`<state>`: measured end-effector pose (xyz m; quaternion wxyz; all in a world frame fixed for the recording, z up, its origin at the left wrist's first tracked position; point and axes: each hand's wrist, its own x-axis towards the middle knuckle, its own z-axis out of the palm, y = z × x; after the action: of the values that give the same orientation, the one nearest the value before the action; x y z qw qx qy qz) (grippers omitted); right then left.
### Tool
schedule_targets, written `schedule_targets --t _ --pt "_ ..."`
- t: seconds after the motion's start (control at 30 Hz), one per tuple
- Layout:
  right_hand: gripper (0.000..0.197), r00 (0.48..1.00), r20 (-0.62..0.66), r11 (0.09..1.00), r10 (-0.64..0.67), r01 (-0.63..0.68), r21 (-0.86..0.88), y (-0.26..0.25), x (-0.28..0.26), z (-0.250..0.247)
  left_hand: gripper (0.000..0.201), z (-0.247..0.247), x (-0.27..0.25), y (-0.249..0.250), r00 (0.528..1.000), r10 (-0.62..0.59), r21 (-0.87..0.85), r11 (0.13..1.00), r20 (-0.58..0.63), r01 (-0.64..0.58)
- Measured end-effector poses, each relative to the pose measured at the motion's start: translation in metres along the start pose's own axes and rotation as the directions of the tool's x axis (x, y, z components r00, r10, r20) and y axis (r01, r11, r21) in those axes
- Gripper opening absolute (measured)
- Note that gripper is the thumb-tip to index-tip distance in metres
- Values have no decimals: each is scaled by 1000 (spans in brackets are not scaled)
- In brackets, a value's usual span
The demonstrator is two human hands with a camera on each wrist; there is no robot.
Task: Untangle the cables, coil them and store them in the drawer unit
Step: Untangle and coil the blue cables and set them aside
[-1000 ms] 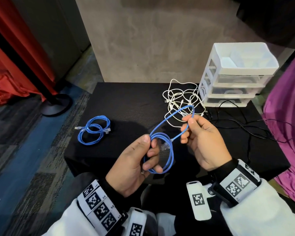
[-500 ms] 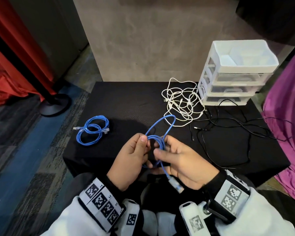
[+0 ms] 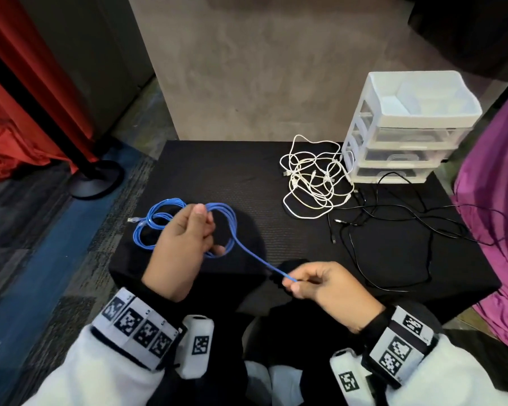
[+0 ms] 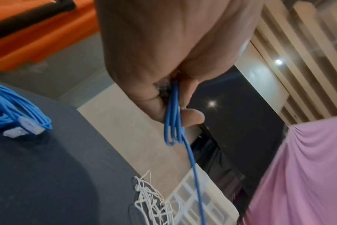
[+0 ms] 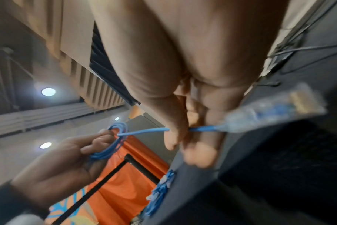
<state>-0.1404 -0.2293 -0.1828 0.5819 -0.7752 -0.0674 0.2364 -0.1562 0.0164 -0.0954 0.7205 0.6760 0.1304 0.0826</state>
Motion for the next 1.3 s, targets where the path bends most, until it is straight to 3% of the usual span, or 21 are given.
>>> schedule_targets --t 0.07,0.17,0.23,0.3,0.37,0.43,0.5,0.73,0.8,0.87,0.97,1.07,1.17,1.3 --pt "28 995 -50 953 -81 63 -296 6 -1 -9 30 -2 1 1 999 -38 -52 998 8 39" --pt "27 993 -80 937 -91 58 -345 6 3 -7 29 5 -6 -3 995 -102 -147 984 20 103" --pt "25 990 -126 990 -56 39 -134 2 4 -2 29 13 -8 -4 989 -143 -287 946 42 149" --pt "24 982 -189 967 -9 57 248 -10 6 2 29 21 -9 -3 981 -180 -428 883 68 191" --pt "14 974 -223 799 49 96 593 -31 7 2 27 29 -12 -4 970 -221 -518 820 102 241" --pt "17 975 -213 603 70 129 787 -50 8 -2 27 37 -15 -6 955 -258 -568 769 145 293" --pt "19 983 -174 496 52 126 859 -62 9 -5 26 42 -17 -9 945 -287 -586 742 160 325" --pt "17 988 -106 306 108 69 949 -69 9 2 24 52 -17 -12 962 -274 -670 712 10 210" --pt "19 987 -99 281 129 59 958 -68 11 6 23 53 -17 -13 957 -289 -688 690 22 224" --pt "19 986 -72 303 153 22 953 -64 14 9 23 53 -17 -15 947 -308 -710 647 89 277" --pt "16 991 72 497 110 -118 860 -61 12 19 25 54 -18 -19 941 -297 -697 640 164 323" --pt "33 989 94 692 113 -146 707 -56 9 31 24 57 -17 -23 954 -259 -635 715 148 293" --pt "27 994 35 784 100 -101 613 -50 10 33 26 55 -18 -24 974 -213 -467 855 81 226" --pt "19 997 50 945 -63 44 324 -46 6 23 30 41 -13 -28 996 -87 -227 971 -15 82"
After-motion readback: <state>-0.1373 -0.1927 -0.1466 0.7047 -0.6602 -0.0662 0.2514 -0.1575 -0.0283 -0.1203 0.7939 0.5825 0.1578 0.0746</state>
